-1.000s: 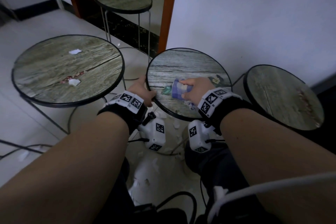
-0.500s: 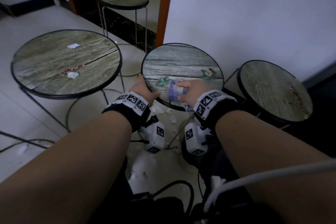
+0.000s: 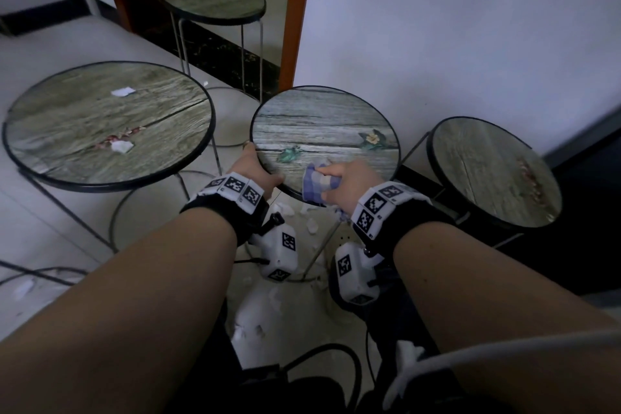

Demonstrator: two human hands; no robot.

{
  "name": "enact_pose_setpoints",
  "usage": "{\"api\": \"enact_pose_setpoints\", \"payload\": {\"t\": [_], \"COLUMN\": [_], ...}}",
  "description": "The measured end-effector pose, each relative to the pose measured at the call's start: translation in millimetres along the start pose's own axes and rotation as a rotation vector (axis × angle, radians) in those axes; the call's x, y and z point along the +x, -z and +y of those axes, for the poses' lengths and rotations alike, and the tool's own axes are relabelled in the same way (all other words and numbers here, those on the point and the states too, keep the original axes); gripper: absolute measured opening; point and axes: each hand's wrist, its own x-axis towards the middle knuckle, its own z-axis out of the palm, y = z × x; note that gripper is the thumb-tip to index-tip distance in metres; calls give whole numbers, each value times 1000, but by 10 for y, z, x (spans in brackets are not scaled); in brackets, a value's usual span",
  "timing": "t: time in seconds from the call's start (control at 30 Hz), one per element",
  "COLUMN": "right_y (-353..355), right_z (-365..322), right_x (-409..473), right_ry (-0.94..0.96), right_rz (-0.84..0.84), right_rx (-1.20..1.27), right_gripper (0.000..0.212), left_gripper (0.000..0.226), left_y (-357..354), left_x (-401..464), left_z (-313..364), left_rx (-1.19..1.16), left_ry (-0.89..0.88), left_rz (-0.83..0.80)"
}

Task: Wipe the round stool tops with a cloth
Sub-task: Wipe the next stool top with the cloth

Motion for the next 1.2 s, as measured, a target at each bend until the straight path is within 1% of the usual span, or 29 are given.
{"api": "enact_pose_setpoints", "payload": {"t": [0.13,0.3,0.47,0.57,0.7,0.77,0.93,1.07,1.2], "right_y": [34,82,165,209,188,202,299,346,352], "right_z": [11,53,140,193,200,185,87,42,15], "right_x": [1,21,37,33,53,73,137,199,270], "right_ry": [-1,18,7,-31,-50,-65,-80,-94,-90], "right_rz": [-9,-41,-62,-38,-17,-29,-82,-86,-85], "right_rx": [0,-62,-109,-33,-7,-5,-131,-151,-152], "right_gripper": [50,52,56,55,55,55,55,53,52], "left_gripper": [59,59,65,58,61,58,53,54,68], "left_y": [-9,-13,-3,8,12,26,39,59,124], "left_x": [11,22,47,54,77,92,127,152,188], "left_z": [-1,-1,-9,-8,-10,-14,-10,8,44], "left_rx": [-14,-30,-8,-19,-46,-58,-47,-35,40], "left_ry": [-10,-2,-5,-15,-18,-20,-25,-30,-32], "left_rz": [23,26,12,4,1,-9,-17,-23,-9]}}
